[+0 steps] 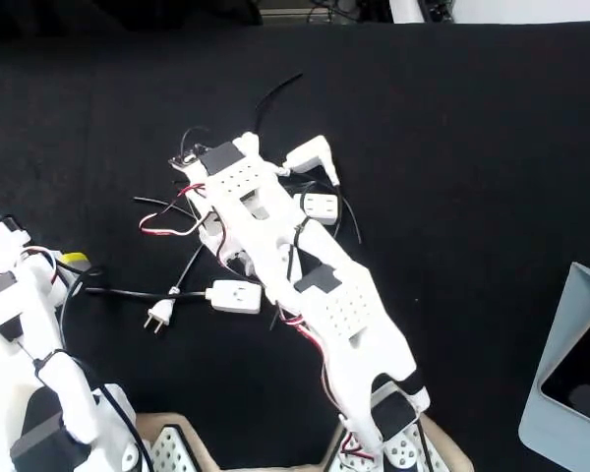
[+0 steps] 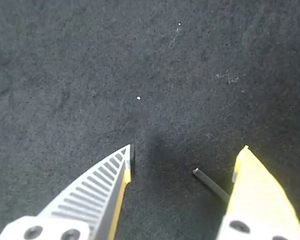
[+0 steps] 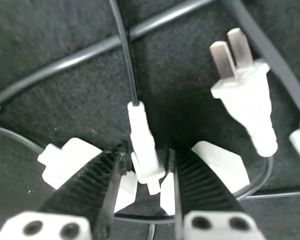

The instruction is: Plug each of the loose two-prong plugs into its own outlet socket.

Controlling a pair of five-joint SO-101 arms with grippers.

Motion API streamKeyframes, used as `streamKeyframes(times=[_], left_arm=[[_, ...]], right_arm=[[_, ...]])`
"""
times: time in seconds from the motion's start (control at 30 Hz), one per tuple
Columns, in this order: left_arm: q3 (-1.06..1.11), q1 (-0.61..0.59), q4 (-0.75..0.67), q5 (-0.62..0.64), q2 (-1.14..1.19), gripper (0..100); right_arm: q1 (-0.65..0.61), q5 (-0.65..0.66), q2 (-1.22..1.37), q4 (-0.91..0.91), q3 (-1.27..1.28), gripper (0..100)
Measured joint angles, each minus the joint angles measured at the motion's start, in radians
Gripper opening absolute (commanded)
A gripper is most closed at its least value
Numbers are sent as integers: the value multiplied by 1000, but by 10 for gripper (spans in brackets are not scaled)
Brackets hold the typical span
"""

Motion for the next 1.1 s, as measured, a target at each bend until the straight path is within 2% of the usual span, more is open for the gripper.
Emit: streamKeyframes(times=[0.43,0.6,1.1], left_arm=[[0,0,0,0,0,322],[0,0,0,0,0,322],[0,0,0,0,0,323]], right_arm=[[17,0,0,0,0,122],[25,0,0,0,-2,32],[25,0,-14,29,-77,11]])
